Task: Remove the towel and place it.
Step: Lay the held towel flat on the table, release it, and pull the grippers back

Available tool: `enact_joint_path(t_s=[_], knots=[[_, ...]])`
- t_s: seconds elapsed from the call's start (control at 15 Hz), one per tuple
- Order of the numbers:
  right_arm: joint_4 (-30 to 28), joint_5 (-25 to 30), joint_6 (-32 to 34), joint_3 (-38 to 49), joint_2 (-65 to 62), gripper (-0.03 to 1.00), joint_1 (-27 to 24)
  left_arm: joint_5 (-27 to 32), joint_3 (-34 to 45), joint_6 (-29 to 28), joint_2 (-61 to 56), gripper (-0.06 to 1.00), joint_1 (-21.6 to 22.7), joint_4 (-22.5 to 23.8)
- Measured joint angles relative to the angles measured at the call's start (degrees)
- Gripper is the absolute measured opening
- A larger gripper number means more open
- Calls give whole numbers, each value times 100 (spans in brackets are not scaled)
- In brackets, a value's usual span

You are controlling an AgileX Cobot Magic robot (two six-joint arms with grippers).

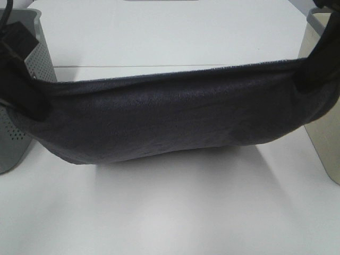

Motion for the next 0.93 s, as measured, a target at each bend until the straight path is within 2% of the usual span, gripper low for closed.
enact_joint_path(t_s=[0.27,0.4,0.53,0.73,0.93], knots=[[476,0,269,796,-796,2,0,-17,882,-264,-768,0,0,-286],[504,0,372,1094,-1031,2,0,-11,1249,-264,-957,0,-6,-584],[418,17,384,1329,-1060,2,0,-17,1536,-269,-957,0,-355,-602],[269,80,395,1547,-1060,2,-11,-80,1650,-470,-848,0,-1008,-361],[275,97,395,1994,-1083,2,-29,-120,1656,-768,-791,0,-1461,-92]])
